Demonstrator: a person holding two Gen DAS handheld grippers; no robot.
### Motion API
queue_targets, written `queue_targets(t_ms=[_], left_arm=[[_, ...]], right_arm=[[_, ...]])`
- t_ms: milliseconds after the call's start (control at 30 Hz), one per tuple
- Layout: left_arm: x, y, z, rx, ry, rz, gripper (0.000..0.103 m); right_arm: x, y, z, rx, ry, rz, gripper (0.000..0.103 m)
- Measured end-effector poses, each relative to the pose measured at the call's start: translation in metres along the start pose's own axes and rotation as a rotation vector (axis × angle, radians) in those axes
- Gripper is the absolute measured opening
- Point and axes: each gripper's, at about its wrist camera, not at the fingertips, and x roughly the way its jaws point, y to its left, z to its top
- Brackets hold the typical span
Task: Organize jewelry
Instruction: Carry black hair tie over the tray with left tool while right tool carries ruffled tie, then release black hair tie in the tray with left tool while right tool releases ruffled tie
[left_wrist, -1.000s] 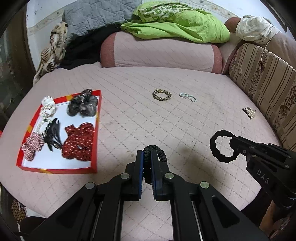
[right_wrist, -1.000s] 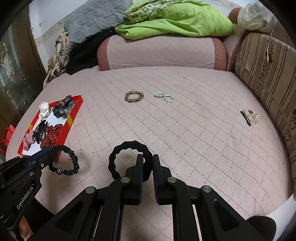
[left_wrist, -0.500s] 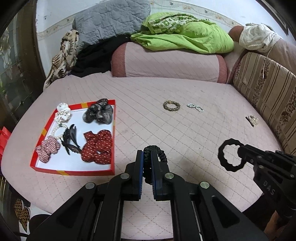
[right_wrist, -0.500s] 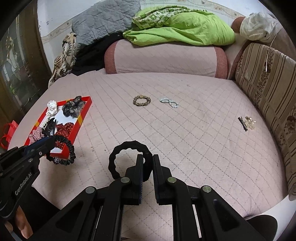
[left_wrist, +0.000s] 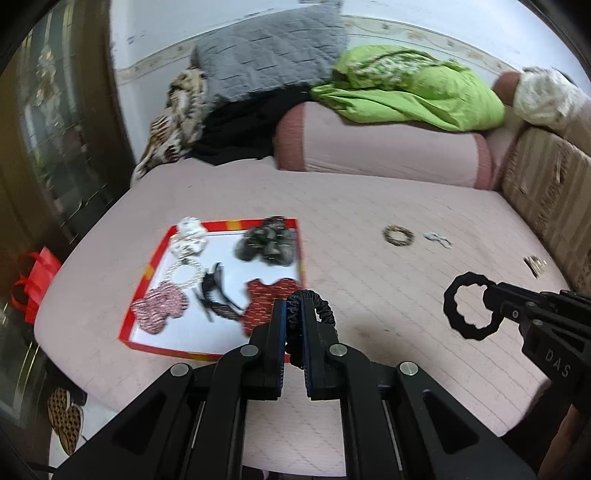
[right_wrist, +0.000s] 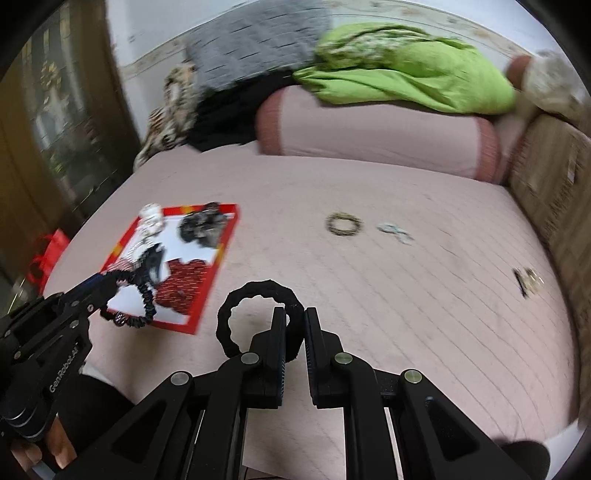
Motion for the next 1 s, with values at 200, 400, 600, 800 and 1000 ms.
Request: queue_targets(t_ms=[200,400,600,800,1000], left_arm=[[0.016,0.036,0.010,-0.070,0.022,0.026,0.007],[0.037,0.075,0.018,-0.139,0.060,0.023,0.007],[0.058,0.120,0.036,-0.151,0.106,0.007,0.007],[0.082,0.153,0.058,-0.175,0.116,-0.012,0.007],[0.115,0.155,0.053,-0.175,0.151,-0.004,0.007]], right_arm=[[0.006,0.044,0.022,-0.119,0.003,0.053,0.011],[0.027,0.069,0.042,-0.154,0.026,0.095,0.011],[0.058,0.092,0.059,-0.178,0.042,0.143,0.011],[0.095,0.108,0.071,-0.187,0.052,0.175,0.011],[0.138,0.114,0.080,-0.176,0.089,0.195,0.011]])
